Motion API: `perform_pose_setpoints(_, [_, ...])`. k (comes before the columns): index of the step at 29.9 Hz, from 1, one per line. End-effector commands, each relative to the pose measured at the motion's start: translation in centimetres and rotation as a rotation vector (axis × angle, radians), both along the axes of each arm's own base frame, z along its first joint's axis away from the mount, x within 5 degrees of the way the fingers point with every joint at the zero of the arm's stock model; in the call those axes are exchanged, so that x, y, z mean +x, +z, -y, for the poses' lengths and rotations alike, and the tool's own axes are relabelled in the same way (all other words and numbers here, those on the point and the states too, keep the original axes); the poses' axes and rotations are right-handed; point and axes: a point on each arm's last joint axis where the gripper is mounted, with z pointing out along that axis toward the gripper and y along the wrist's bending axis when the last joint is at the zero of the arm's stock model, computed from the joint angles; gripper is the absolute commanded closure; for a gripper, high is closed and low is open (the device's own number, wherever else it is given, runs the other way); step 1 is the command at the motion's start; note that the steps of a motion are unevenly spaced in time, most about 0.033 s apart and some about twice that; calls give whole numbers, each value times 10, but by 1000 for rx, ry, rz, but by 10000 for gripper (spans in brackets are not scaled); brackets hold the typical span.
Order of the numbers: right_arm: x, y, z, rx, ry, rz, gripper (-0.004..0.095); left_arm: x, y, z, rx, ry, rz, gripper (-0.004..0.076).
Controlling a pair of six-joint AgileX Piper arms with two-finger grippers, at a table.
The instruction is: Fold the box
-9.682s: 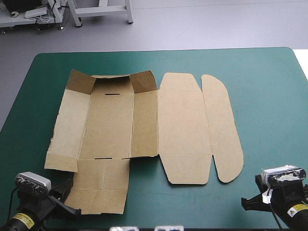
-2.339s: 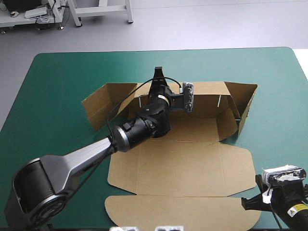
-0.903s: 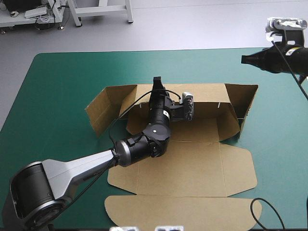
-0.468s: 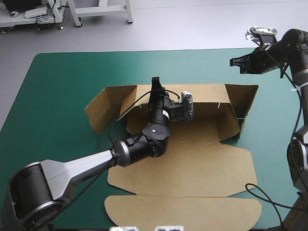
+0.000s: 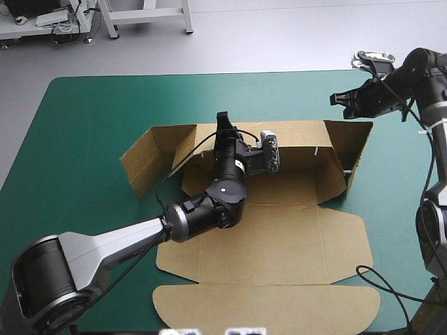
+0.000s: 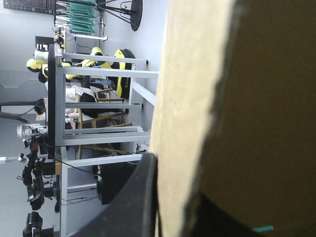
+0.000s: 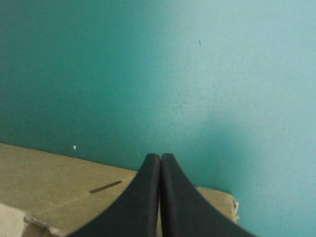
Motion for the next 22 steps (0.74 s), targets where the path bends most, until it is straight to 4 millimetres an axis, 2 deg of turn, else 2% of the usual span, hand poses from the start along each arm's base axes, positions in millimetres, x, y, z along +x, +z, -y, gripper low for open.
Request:
perform_pose_setpoints(1, [-23, 24, -4, 16, 19, 50, 926, -5, 29, -9, -85, 40, 63, 733])
perform_pose_setpoints(8, [-41, 24, -5, 8, 37, 39, 926, -5, 29, -9, -85, 42, 64, 733])
perform_pose_setpoints(16, [-58, 9, -5, -20, 59, -19, 926, -4, 30, -11, -139, 73, 65, 733])
perform_pose_setpoints(22, [-66, 8, -7, -11, 78, -6, 926, -5, 30, -10, -142, 73, 59, 733])
